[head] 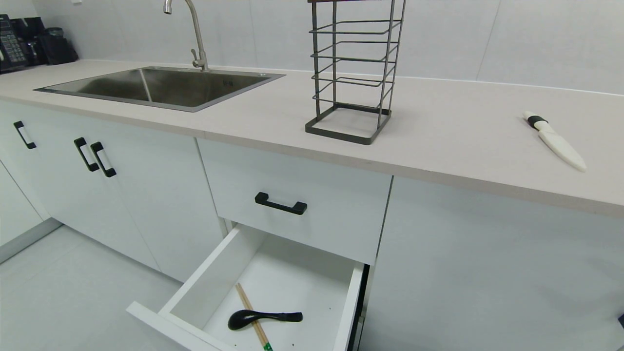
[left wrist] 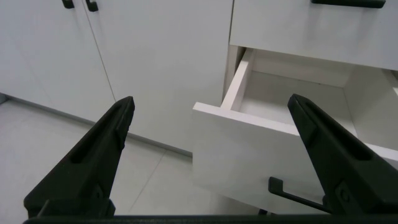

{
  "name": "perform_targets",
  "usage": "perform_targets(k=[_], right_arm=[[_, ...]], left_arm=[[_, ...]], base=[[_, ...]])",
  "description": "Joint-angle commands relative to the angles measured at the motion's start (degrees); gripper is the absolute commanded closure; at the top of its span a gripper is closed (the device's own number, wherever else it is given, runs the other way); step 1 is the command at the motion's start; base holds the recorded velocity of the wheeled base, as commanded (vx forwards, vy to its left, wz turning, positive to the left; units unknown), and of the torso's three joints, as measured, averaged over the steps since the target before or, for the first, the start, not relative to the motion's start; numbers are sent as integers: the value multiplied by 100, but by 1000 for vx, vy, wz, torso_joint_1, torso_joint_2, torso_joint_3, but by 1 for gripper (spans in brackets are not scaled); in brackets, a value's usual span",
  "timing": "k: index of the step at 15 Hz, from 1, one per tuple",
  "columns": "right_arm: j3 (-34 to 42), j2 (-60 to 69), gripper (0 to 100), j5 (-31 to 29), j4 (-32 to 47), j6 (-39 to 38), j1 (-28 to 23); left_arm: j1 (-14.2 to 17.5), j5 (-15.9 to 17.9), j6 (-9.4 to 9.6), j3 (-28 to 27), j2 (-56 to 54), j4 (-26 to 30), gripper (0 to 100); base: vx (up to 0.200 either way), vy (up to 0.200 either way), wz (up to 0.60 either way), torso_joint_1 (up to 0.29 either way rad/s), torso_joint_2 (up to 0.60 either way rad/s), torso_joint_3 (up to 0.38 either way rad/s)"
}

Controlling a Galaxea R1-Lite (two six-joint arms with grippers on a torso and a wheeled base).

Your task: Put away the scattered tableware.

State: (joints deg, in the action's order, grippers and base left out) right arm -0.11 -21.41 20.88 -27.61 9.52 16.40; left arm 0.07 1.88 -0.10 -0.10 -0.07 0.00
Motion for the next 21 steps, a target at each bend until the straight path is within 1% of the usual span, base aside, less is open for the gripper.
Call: perform_targets(k=[1,3,4,5,6,7,9,10,12,13,18,19,20,21], right_arm=[[2,1587,0,-128,784,-29,-348],[11,1569,0,-497,810,-486,-655],[11,1569,0,-577,1118,-539,-708],[11,1569,0,-761,1214,-592,-717],[11,1569,0,-1078,1258,-636,-717],[11,1569,0,-1842,1689,-855,-743],[11,1569,0,-2352,2700,-978,-752],[-15,1569,0,-2387,2893,-996,-849],[-15,1569,0,-2387,2831,-996,-1033],[-7,1569,0,-2387,2831,-996,-1051],[-7,1569,0,-2396,2823,-1005,-1060],[-7,1596,0,-2396,2823,-996,-1402],[2,1772,0,-2387,2805,-970,-1754],[2,1947,0,-2369,2796,-978,-1701]], left_arm=[[1,-3,-8,1,7,0,0],[1,-3,-8,1,7,0,0],[1,-3,-17,1,7,0,0],[1,-12,-34,1,7,-9,0],[1,-21,-52,1,7,-9,0],[1,-30,-78,1,7,-18,0],[1,-30,-87,1,7,-9,0],[1,-91,-96,1,7,-18,0],[1,-249,-184,1,7,-35,0],[1,-240,-184,1,7,-26,0],[1,-82,-122,1,7,-18,0],[1,94,1,-34,7,-176,0],[10,155,-96,-658,7,-844,0],[28,208,-122,-1133,209,-967,0]], base=[[0,0,0,0,0,0],[0,0,0,0,0,0],[0,0,0,0,0,0],[0,0,0,0,0,0],[0,0,0,0,0,0],[0,0,0,0,0,0],[0,0,0,0,0,0],[0,0,0,0,0,0],[0,0,0,0,0,0],[0,0,0,0,0,0],[0,0,0,0,0,0],[0,0,0,0,0,0],[0,0,0,0,0,0],[0,0,0,0,0,0]])
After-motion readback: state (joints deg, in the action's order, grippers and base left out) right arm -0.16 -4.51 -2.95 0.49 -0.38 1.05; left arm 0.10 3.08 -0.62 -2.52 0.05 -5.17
